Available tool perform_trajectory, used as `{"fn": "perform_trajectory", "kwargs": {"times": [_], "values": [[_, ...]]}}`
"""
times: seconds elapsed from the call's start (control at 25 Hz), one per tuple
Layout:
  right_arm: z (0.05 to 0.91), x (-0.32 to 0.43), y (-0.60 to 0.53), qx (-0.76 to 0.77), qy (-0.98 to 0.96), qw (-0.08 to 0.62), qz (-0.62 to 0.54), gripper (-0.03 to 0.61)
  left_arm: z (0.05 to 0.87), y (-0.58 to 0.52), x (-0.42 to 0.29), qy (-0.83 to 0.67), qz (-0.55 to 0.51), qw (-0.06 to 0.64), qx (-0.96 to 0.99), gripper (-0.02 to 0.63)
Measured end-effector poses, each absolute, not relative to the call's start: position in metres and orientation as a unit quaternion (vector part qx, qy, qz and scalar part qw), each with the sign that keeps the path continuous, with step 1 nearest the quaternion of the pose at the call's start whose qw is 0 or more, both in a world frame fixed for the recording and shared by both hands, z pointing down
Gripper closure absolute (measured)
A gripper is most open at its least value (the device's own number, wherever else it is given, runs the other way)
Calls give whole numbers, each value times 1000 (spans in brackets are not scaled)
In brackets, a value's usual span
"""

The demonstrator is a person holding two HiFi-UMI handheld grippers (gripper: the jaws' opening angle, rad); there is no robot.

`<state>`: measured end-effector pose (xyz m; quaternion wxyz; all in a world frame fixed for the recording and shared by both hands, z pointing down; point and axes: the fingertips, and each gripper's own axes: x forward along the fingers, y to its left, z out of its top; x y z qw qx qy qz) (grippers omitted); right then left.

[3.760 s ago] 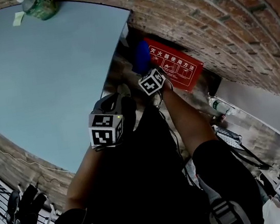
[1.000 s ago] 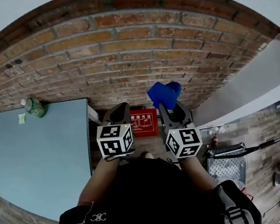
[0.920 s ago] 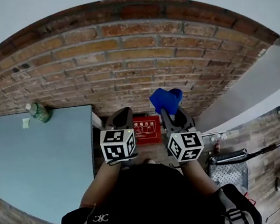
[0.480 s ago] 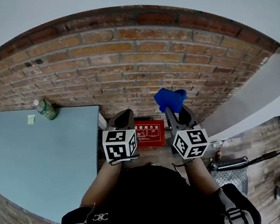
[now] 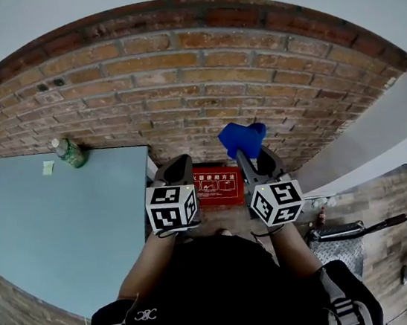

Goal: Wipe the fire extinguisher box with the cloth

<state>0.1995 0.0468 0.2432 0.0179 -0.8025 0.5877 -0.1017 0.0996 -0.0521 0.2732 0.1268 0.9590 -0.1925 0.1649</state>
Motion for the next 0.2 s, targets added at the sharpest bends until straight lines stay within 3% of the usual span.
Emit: {"fn": "perform_trajectory", "kwargs": {"times": [0.2], "values": [[239,198,41,-799,592,20,-100,425,271,-55,101,-186,162,126,961,608]]}}
